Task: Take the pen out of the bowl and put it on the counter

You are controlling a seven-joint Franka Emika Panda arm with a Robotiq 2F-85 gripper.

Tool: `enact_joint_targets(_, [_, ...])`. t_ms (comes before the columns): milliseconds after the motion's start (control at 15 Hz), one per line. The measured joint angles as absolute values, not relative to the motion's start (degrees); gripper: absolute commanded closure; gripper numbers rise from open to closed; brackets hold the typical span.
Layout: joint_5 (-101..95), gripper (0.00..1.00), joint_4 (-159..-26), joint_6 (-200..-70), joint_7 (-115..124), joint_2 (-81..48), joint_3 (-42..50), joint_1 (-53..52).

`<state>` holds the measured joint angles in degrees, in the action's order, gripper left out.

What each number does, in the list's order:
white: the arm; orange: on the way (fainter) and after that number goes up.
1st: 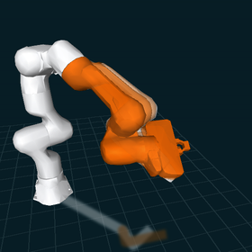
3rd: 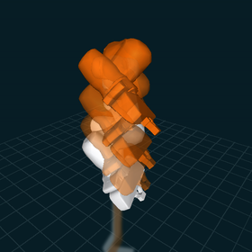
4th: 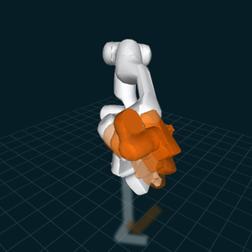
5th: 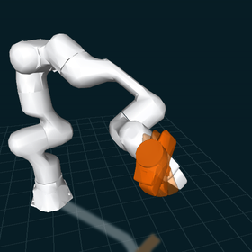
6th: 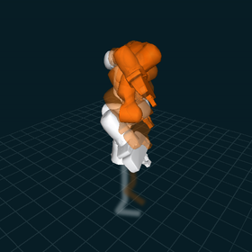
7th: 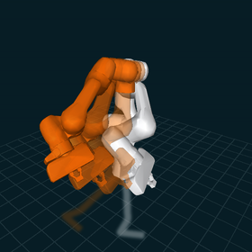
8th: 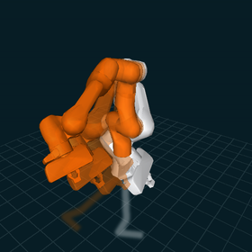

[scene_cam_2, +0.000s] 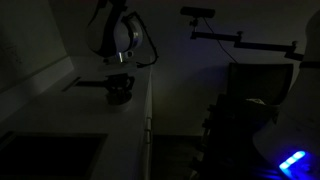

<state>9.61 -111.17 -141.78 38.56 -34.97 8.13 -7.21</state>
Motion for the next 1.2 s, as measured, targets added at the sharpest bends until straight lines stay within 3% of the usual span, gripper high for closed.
enact_joint_targets(667, [0.4,0.96,-111.1,-145.8,47.4,-34.9,13.8,-14.0])
enact_joint_targets(1200, [-3.8,0.96,-113.0,-145.4,49.2,-26.8,13.6,-14.6])
